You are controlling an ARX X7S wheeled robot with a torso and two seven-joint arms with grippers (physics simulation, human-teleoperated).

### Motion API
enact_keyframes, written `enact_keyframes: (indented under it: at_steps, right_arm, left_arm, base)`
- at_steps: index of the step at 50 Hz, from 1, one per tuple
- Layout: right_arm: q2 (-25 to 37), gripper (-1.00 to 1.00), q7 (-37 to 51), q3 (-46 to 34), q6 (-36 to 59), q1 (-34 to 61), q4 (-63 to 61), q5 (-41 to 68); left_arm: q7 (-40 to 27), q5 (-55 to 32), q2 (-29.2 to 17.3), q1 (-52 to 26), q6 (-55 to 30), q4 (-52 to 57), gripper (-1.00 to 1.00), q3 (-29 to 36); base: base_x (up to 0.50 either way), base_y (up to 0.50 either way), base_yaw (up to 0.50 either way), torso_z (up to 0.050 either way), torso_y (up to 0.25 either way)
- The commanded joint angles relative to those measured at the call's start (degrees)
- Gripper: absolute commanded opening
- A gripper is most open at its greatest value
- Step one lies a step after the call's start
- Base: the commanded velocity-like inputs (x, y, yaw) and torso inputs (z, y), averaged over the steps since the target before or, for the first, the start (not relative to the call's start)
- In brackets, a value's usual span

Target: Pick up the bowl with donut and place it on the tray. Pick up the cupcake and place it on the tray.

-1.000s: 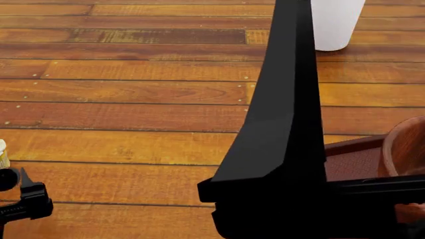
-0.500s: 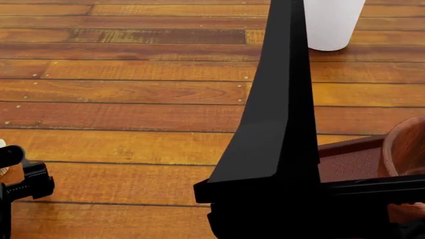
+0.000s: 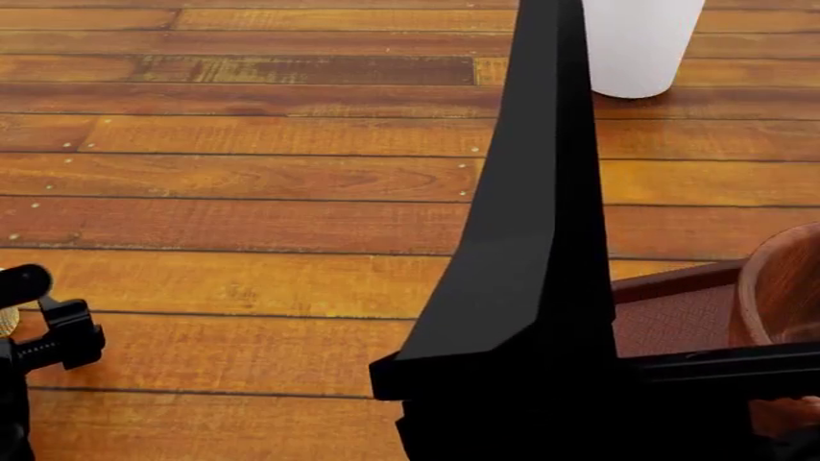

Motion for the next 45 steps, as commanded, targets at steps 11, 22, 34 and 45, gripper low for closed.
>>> enact_keyframes:
  at_steps: [11,22,34,45]
  right_arm:
    - [1.5,1.00,0.0,-0.9,-1.6,0.6,0.0,0.4]
    - [1.4,1.00,0.0,-0.6,-1.6,0.2,0.0,-0.1]
    - [3.3,1.00,0.0,-1.2,0.0,0.1,0.0,-4.7]
    - [9.6,1.00,-1.6,-6.9,0.4,3.9,3.4,-15.1]
  left_arm:
    - [-0.7,0.3,0.4,-0.3,1.8,-3.0,1.00,-0.5]
    - [-0.6,-0.1,0.0,0.2,1.9,-1.4,-1.00,-0.6]
    - [-2.3,-6.5,-4.4,3.0,-12.3,29.6,-1.00,1.1]
    - [-0.8,-19.2,-5.7,-6.5,-27.7,50.8,-1.00,3.8]
  base:
    - [0.00,0.00,0.00,0.000,0.000]
    - [0.00,0.00,0.00,0.000,0.000]
    - [0.00,0.00,0.00,0.000,0.000]
    - [0.00,0.00,0.00,0.000,0.000]
